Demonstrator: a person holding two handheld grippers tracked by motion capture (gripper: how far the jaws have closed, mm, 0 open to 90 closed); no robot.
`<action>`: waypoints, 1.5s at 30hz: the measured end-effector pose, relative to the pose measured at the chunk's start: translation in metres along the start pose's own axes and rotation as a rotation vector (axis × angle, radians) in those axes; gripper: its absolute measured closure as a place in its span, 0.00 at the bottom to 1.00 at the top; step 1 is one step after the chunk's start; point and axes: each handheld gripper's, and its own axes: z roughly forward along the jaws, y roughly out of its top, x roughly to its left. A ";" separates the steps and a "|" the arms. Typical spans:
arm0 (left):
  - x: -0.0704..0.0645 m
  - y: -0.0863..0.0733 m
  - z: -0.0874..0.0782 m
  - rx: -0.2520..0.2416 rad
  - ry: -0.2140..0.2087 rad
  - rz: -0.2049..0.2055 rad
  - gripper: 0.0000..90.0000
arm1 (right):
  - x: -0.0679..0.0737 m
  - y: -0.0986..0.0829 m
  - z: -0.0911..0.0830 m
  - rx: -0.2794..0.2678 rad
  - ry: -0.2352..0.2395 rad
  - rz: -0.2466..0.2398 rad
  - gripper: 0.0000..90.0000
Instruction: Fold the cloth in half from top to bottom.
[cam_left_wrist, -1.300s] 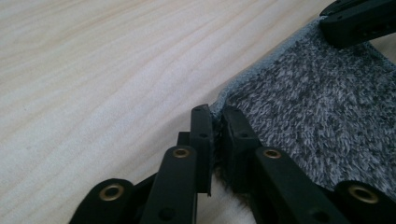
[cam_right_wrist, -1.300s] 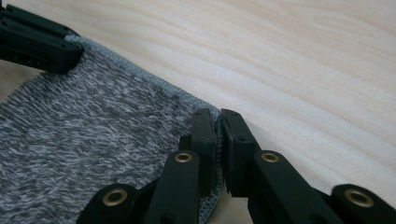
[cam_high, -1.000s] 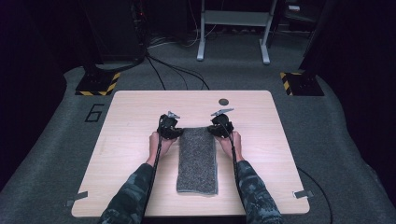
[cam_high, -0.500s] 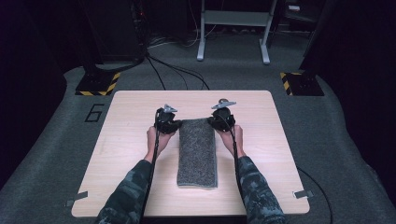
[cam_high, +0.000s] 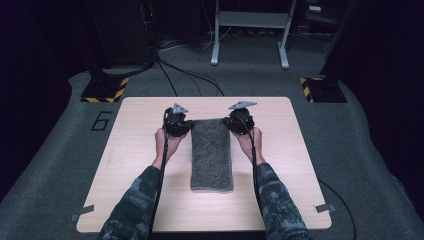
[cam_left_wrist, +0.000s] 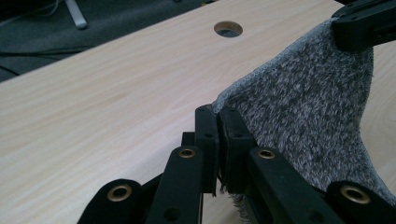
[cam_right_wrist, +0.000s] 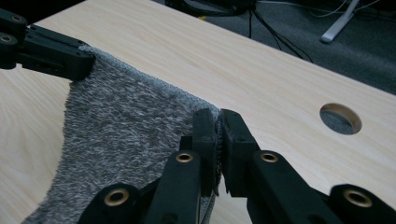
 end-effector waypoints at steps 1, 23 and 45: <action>0.000 0.002 -0.002 -0.006 0.003 -0.001 0.96 | 0.001 0.002 -0.001 -0.002 -0.002 0.002 0.95; -0.011 -0.005 -0.021 0.002 -0.027 0.059 0.96 | 0.010 -0.007 -0.022 -0.044 0.038 -0.044 0.95; -0.032 -0.050 -0.029 0.064 -0.131 0.085 0.96 | 0.036 -0.067 -0.042 0.006 0.121 -0.056 0.95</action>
